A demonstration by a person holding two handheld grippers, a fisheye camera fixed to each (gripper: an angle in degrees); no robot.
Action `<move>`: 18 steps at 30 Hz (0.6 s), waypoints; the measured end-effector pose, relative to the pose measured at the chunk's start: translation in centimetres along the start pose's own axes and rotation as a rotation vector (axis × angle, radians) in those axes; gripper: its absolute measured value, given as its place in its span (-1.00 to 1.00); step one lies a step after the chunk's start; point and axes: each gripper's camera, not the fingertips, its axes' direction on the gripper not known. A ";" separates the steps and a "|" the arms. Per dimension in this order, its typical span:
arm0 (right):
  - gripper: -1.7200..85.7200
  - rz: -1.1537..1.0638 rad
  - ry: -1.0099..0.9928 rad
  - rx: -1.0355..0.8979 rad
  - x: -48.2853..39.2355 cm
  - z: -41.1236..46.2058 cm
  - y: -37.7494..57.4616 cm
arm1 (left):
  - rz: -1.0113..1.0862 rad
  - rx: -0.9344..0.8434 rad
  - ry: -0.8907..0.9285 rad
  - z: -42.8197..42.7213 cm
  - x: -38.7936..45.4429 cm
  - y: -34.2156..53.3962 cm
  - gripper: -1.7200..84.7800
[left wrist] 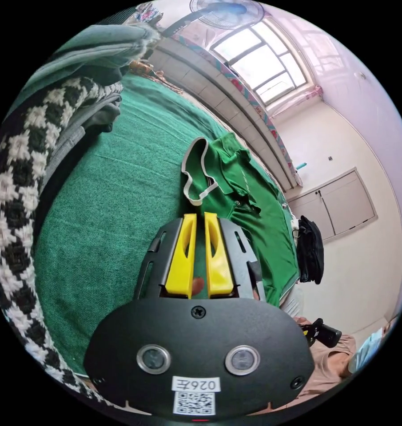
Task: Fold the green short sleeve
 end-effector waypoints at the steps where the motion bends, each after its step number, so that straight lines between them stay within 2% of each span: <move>1: -1.00 -0.007 -0.024 -0.022 0.2 0.5 0.2 | -0.033 0.005 0.014 -0.3 -0.7 0.2 -0.87; 3: -1.00 -0.009 -0.061 -0.067 0.6 1.8 0.6 | -0.055 0.031 0.053 -1.2 -1.3 0.7 -0.88; 6: -1.00 0.005 -0.090 -0.101 1.4 2.7 1.3 | 0.055 0.022 0.072 -2.7 0.6 1.2 -0.96; 8: -1.00 0.030 -0.097 -0.062 2.7 2.0 1.7 | 0.269 -0.061 0.117 -3.0 4.3 1.4 -0.97; 11: -1.00 0.070 -0.155 -0.017 5.6 0.8 1.9 | 0.557 -0.051 0.152 -3.4 9.9 3.5 -0.98; 14: -0.99 0.140 -0.262 0.046 9.9 -0.8 2.1 | 0.745 -0.053 0.190 -2.8 14.0 5.5 -0.98; 18: -0.99 0.288 -0.426 0.159 17.9 -2.7 2.8 | 0.787 -0.119 0.195 -1.0 16.0 5.3 -0.96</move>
